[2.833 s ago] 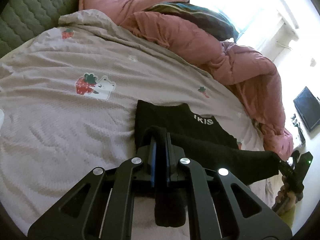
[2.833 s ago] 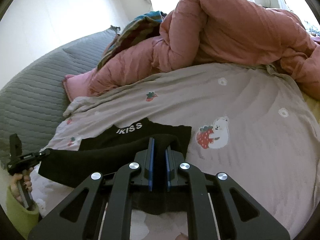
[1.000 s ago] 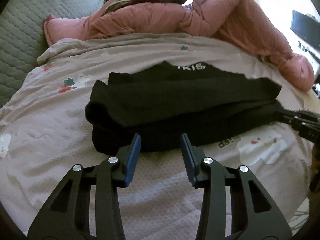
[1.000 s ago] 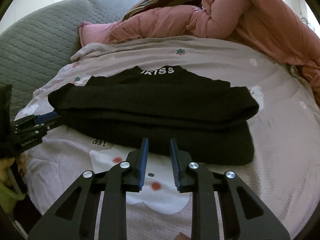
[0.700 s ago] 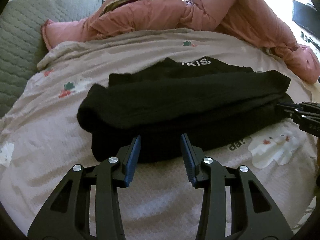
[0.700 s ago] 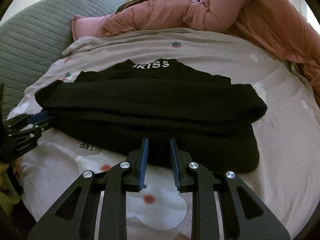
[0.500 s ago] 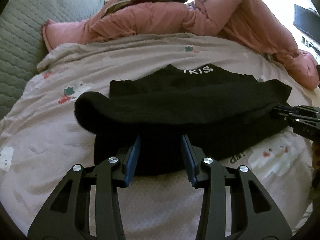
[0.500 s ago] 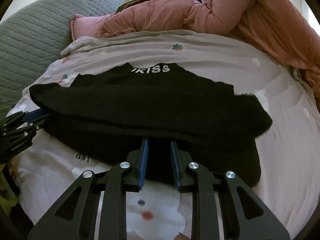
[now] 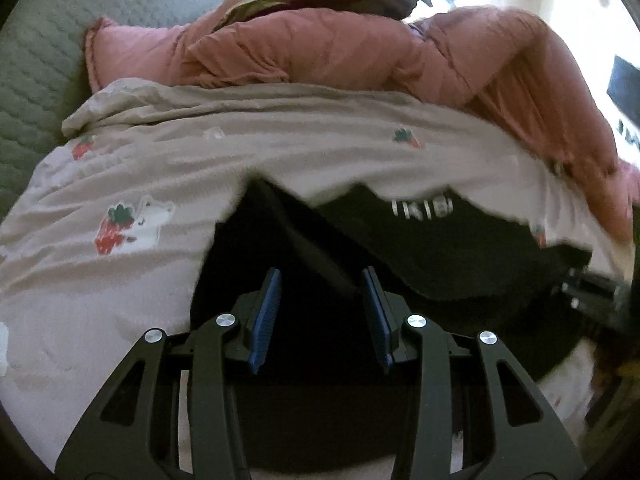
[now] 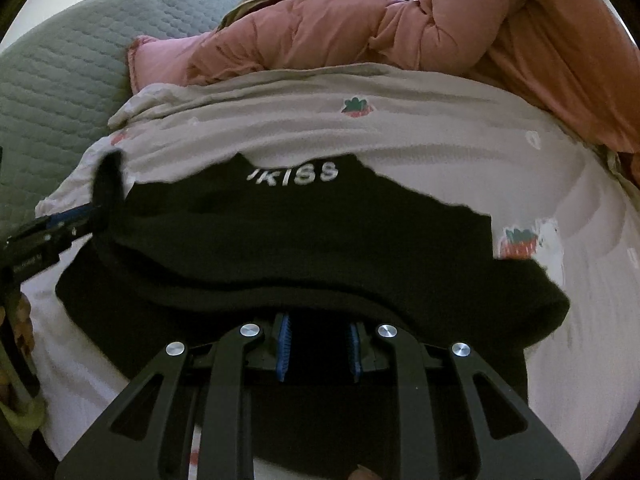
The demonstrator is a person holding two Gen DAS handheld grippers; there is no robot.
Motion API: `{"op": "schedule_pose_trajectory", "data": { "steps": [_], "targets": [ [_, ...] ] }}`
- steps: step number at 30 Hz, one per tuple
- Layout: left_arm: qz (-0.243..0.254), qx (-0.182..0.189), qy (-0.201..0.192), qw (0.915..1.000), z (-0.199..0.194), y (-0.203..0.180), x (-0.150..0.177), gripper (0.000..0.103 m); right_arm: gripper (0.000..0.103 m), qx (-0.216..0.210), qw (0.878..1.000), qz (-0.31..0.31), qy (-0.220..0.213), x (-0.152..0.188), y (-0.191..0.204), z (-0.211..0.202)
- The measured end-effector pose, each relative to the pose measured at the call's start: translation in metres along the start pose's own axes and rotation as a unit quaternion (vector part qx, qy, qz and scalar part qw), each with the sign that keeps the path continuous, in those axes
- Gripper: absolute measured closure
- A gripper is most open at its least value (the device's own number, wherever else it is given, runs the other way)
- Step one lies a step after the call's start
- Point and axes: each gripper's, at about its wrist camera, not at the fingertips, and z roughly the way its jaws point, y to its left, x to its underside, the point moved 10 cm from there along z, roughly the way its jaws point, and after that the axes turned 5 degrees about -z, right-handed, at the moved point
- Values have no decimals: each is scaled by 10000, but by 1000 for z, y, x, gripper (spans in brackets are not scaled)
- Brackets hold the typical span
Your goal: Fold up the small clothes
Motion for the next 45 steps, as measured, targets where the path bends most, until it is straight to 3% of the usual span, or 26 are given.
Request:
{"op": "schedule_pose_trajectory", "data": {
  "steps": [3, 7, 10, 16, 20, 24, 29, 34, 41, 43, 45],
  "targets": [
    [-423, 76, -71, 9991, 6, 11, -23, 63, 82, 57, 10000, 33, -28, -17, -6, 8],
    [-1064, 278, -389, 9932, 1, 34, -41, 62, 82, 149, 9999, 21, -6, -33, -15, 22],
    [-1230, 189, -518, 9909, 0, 56, -38, 61, 82, 268, 9996, -24, 31, -41, -19, 33],
    [-1646, 68, -289, 9859, 12, 96, -23, 59, 82, 526, 9986, 26, -48, -57, -26, 47],
    [-1674, 56, -261, 9855, 12, 101, -21, 59, 81, 582, 9981, 152, -152, -65, -30, 47],
    [-1610, 121, -228, 9866, 13, 101, -20, 52, 68, 635, 9971, 232, -346, -68, -41, 26],
    [-1549, 323, -4, 9874, 25, 94, -15, 47, 57, 996, 9929, 352, -538, -60, -83, -8],
    [-1331, 330, 334, 9900, 45, 84, -4, 44, 53, 1039, 9898, 931, -285, -37, -130, -7],
    [-1136, 317, 443, 9920, 50, 79, 2, 45, 53, 1032, 9900, 961, 58, -18, -136, 19],
    [-1060, 303, 447, 9929, 51, 76, 2, 47, 53, 1013, 9905, 920, 103, -19, -134, 27],
    [-955, 318, 466, 9938, 52, 72, 2, 65, 53, 990, 9906, 924, 196, -18, -134, 35]
  ]
}}
